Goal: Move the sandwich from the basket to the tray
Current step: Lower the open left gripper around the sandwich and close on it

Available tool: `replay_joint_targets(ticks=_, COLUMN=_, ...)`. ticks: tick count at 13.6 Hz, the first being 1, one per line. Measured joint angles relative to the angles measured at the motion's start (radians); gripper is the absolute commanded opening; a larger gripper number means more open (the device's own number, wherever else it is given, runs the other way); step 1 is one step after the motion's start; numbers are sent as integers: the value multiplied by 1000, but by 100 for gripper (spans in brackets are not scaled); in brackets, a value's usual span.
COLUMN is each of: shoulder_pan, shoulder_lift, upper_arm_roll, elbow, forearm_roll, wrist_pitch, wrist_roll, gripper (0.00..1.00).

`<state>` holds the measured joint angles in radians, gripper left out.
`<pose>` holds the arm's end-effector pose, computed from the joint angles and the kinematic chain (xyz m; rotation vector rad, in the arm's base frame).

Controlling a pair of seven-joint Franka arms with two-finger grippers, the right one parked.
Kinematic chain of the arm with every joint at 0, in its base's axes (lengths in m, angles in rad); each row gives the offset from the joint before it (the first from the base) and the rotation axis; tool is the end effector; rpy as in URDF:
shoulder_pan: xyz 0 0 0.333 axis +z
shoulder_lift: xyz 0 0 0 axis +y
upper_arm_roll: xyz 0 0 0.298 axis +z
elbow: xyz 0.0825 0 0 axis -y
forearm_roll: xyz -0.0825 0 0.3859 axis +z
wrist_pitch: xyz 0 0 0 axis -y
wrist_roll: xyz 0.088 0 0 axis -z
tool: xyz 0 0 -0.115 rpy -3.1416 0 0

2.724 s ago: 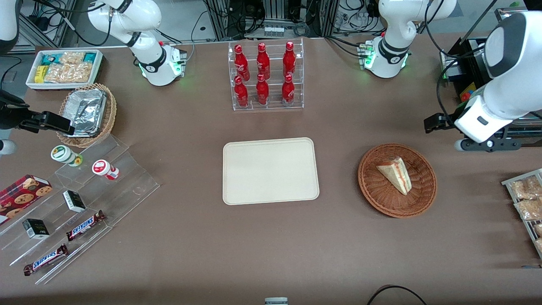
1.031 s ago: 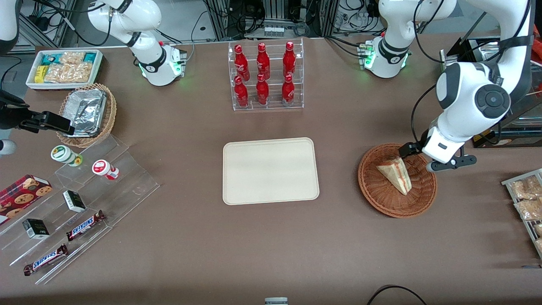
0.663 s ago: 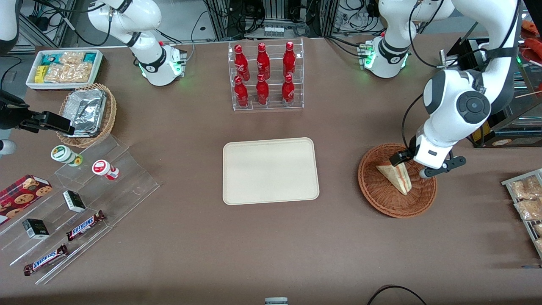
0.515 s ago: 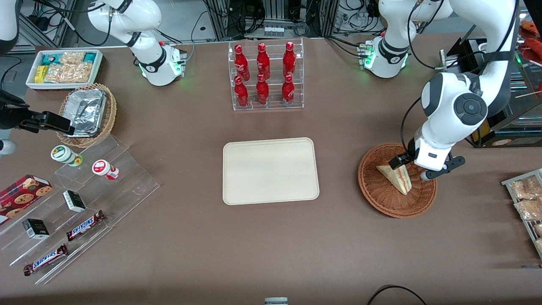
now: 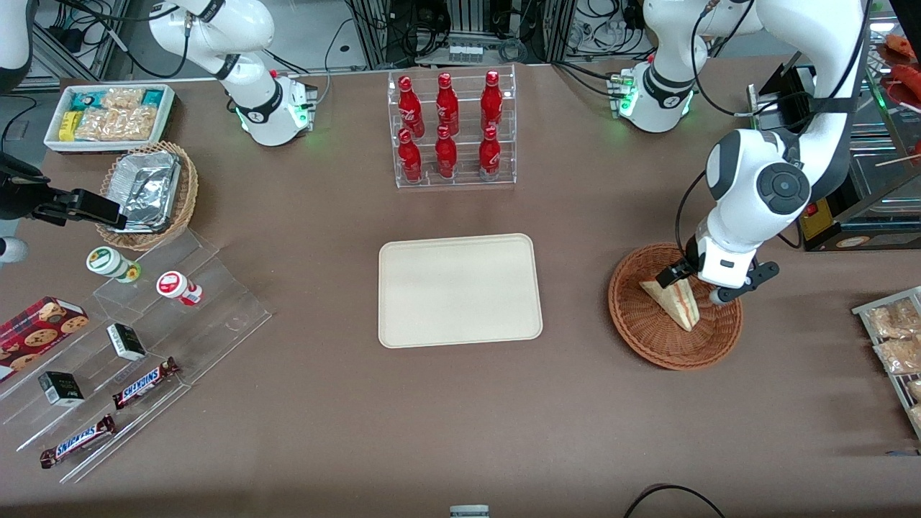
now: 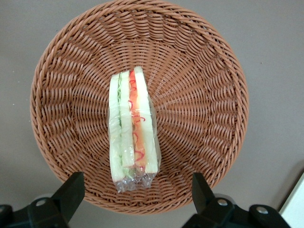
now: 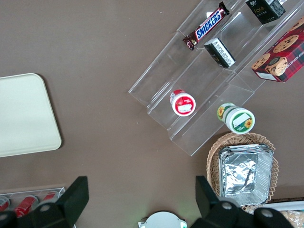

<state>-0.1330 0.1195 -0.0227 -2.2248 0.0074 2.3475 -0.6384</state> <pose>0.5330 -0.0835 0.2938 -3.0513 -0.7430 -0.0063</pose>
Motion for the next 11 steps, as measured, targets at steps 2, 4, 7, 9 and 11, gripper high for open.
replay_joint_targets(ticks=2, shoulder_pan=1, shoulder_lift=13, upper_arm_roll=2, elbow=-16, forearm_roll=0, wrist_pitch=45, wrist_roll=-1, gripper=100)
replay_joint_targets(ticks=4, shoulder_pan=2, shoulder_lift=26, upper_arm_roll=5, elbow=-54, forearm_roll=0, wrist_pitch=128, wrist_roll=-2, gripper=100)
replay_joint_targets(ticks=7, shoulder_pan=9, shoulder_lift=50, upper_arm_roll=7, elbow=-97, forearm_roll=0, wrist_pitch=208, wrist_roll=-3, gripper=100)
replay_joint_targets(ticks=9, shoulder_pan=16, shoulder_lift=68, upper_arm_roll=10, elbow=-101, forearm_roll=0, wrist_pitch=219, wrist_roll=-3, gripper=100)
replay_joint_targets(ticks=11, shoulder_pan=18, shoulder_lift=82, upper_arm_roll=10, elbow=-101, forearm_roll=0, wrist_pitch=228, wrist_roll=-3, gripper=95)
